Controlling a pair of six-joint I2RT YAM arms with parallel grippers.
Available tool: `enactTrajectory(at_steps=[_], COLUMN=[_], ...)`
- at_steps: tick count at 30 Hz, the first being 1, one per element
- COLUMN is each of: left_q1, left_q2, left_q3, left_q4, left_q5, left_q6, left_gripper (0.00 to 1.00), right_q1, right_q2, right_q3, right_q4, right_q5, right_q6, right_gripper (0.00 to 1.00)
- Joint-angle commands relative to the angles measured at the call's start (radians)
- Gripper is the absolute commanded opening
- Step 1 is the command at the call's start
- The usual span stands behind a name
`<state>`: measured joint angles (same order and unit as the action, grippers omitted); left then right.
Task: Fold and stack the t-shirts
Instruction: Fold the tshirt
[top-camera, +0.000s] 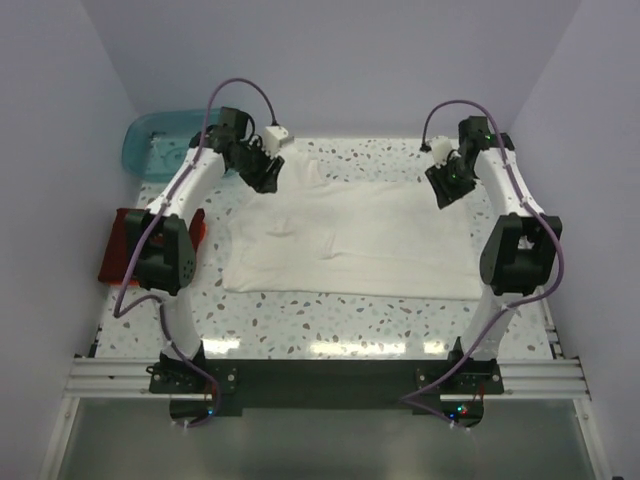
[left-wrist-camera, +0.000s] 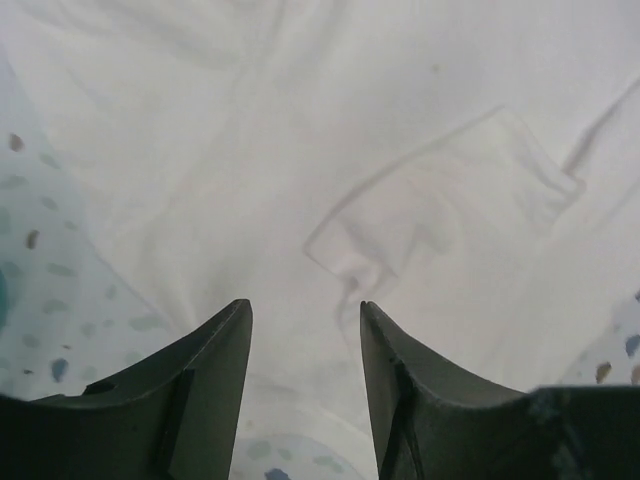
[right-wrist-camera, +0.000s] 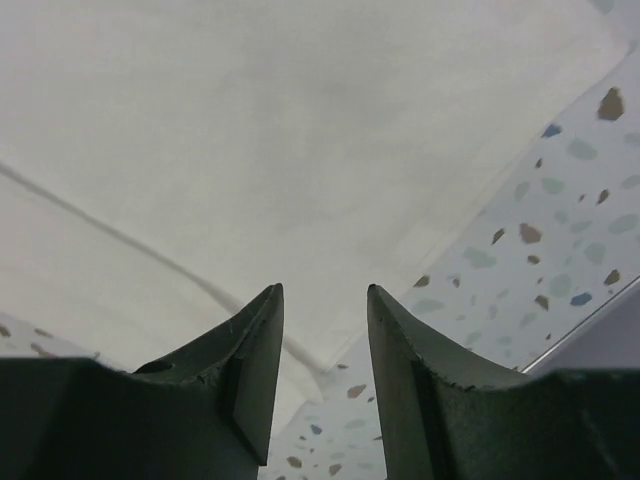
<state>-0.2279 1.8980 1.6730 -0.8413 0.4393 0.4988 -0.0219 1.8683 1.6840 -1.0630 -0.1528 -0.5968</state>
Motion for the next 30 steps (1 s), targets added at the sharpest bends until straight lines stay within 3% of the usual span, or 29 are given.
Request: enactTrajectory(at_steps=[1, 2, 5, 12, 19, 30], left_q1=[0.038, 0.039, 0.045, 0.062, 0.064, 0.070], left_q2=[0.180, 0.214, 0.303, 0.342, 0.394, 0.444], left_q3=[0.219, 0.322, 0.445, 0.415, 0.416, 0.410], left_q4=[0.103, 0.113, 0.178, 0.422, 0.466, 0.528], left_q5=[0.013, -0.003, -0.048, -0.094, -0.105, -0.142], left_q6=[-0.106, -0.135, -0.178, -0.250, -0.266, -0.281], left_gripper=[0.53, 0.53, 0.54, 0.61, 0.62, 0.64], right_q1=[-0.027, -0.030, -0.056, -0.093, -0.138, -0.142], right_q2=[0.147, 0.173, 0.277, 0.454, 0.542, 0.592], right_q3=[0.147, 0.178, 0.285, 0.436, 0.494, 0.448], right_q4=[0.119, 0.176, 0.270, 0.380, 0.364, 0.370], right_q5=[0.005, 0.012, 0.027, 0.042, 0.009, -0.011], right_q6=[0.087, 0.121, 0.193, 0.250, 0.216, 0.195], right_gripper=[0.42, 0.42, 0.42, 0.43, 0.48, 0.50])
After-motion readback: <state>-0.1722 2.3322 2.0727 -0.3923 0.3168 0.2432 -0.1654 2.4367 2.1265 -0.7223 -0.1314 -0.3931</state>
